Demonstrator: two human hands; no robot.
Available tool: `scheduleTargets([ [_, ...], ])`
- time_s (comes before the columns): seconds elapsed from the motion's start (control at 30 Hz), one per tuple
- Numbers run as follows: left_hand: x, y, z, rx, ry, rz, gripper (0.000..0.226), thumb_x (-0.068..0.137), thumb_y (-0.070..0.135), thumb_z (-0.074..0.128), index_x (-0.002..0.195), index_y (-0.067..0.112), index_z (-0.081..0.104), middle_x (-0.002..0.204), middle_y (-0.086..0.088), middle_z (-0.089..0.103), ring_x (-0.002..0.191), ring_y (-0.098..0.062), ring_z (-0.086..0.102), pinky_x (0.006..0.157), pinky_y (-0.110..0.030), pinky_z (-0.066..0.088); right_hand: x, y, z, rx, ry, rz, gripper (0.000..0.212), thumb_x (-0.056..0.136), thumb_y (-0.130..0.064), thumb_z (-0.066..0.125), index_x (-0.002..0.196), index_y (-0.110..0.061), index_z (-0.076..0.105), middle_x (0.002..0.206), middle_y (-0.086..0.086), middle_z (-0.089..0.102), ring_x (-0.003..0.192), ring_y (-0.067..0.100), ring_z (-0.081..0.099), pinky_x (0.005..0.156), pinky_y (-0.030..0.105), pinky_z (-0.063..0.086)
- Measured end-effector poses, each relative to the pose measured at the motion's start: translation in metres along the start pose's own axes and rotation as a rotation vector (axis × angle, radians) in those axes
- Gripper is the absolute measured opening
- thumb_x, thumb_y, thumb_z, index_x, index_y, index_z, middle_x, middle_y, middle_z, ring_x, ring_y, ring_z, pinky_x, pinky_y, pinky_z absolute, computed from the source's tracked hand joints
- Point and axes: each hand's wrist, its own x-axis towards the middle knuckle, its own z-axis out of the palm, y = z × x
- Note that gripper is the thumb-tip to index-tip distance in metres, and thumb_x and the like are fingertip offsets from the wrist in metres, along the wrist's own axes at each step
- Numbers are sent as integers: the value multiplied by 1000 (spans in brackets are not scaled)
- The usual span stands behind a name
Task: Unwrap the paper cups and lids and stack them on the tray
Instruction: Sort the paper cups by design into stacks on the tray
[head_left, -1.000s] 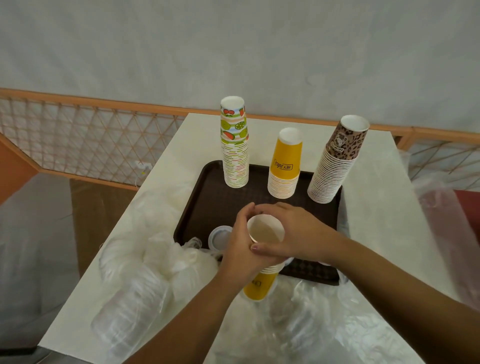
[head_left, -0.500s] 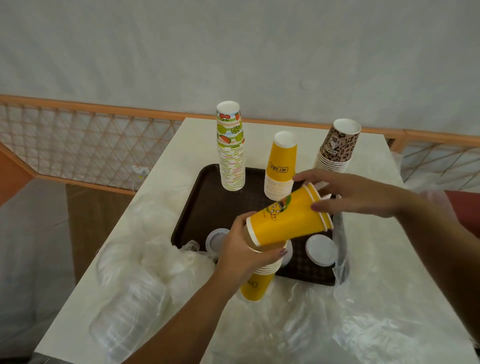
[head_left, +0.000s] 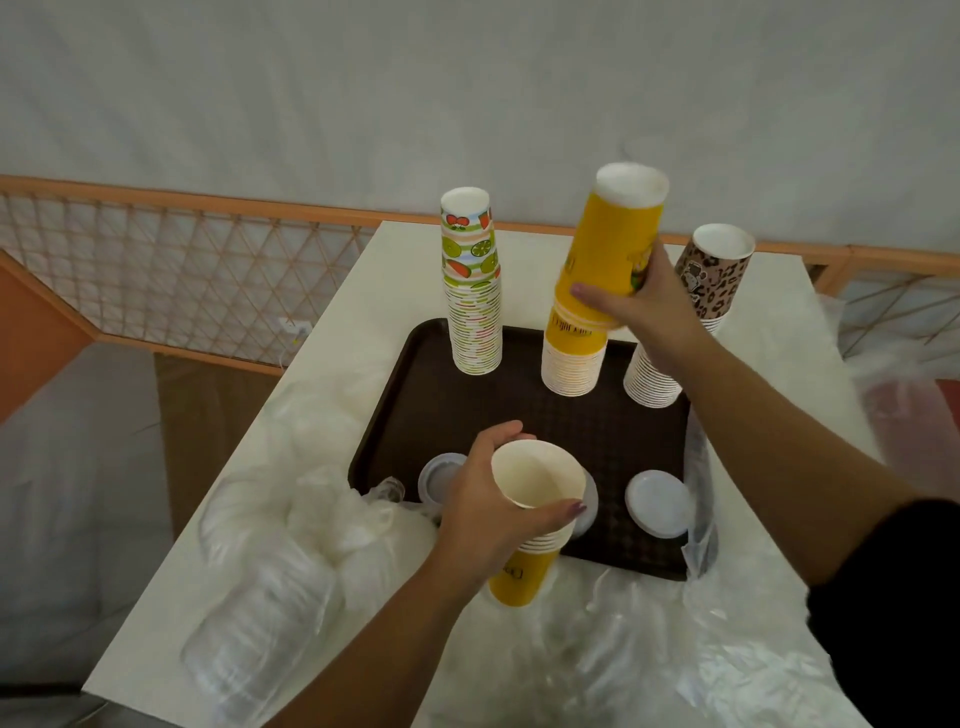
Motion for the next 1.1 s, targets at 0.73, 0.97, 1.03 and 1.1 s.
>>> scheduleTargets([
  [0.73, 6, -5, -9, -25, -66, 16, 93, 52, 37, 90, 124, 50, 33, 109, 43, 44, 102, 20, 41, 75, -10, 44, 83, 84, 50, -385, 216, 66, 55, 75, -22, 74, 123, -15, 48, 119, 7, 53, 100, 20, 55, 78, 25, 39],
  [0.97, 20, -1, -14, -68, -181, 33, 90, 54, 31, 91, 124, 47, 36, 112, 38, 47, 105, 15, 46, 79, -4, 42, 79, 103, 66, -407, 260, 92, 37, 88, -20, 60, 123, -14, 51, 126, 11, 45, 109, 27, 54, 88, 29, 43],
  [1.03, 22, -1, -12, -86, -191, 35, 92, 49, 36, 90, 123, 47, 37, 112, 37, 48, 106, 14, 47, 80, -4, 42, 79, 103, 67, -392, 310, 80, 36, 89, -24, 60, 124, -18, 53, 129, 11, 42, 113, 31, 52, 97, 37, 44],
  [1.1, 23, -4, -10, -106, -185, 19, 86, 46, 49, 83, 121, 48, 41, 112, 36, 50, 106, 12, 50, 81, -7, 43, 83, 98, 68, -421, 258, 89, 38, 91, -32, 58, 127, -22, 53, 135, 11, 37, 119, 32, 47, 103, 41, 40],
])
